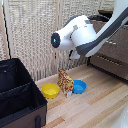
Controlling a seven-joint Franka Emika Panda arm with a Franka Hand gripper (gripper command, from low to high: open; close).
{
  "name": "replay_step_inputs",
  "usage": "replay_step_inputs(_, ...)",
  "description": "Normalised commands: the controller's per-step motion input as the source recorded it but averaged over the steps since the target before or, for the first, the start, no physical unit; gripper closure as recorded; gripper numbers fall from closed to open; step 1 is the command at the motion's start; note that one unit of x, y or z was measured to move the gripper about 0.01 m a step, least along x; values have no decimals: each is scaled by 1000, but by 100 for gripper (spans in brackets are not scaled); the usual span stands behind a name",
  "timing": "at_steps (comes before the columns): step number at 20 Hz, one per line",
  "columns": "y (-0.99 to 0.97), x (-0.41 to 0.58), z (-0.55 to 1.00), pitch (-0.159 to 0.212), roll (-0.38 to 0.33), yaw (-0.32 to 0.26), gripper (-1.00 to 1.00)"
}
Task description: Locate and clasp the grip of the topmost drawer. Steadily and circumspectly yank the drawer open. Discover and seize the nutrition bar using your clamp. Deposit the nutrition bar in the accessible drawer. Unclench the nutrition bar.
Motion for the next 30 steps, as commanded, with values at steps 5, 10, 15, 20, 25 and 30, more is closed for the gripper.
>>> replay_step_inputs(5, 277, 326, 82, -31, 306, -117, -100)
replay_step_inputs(10, 264, 354, 93, -11, 313, -106, -100)
replay_step_inputs(15, 223, 265, 114, 18, 322, -130, -100)
replay_step_inputs(20, 146, 193, 127, 106, 305, -155, -100)
replay_step_inputs(25, 86, 211, 217, 150, 266, -135, -100)
replay_step_inputs(30, 61, 307, 318, 156, 228, -118, -100)
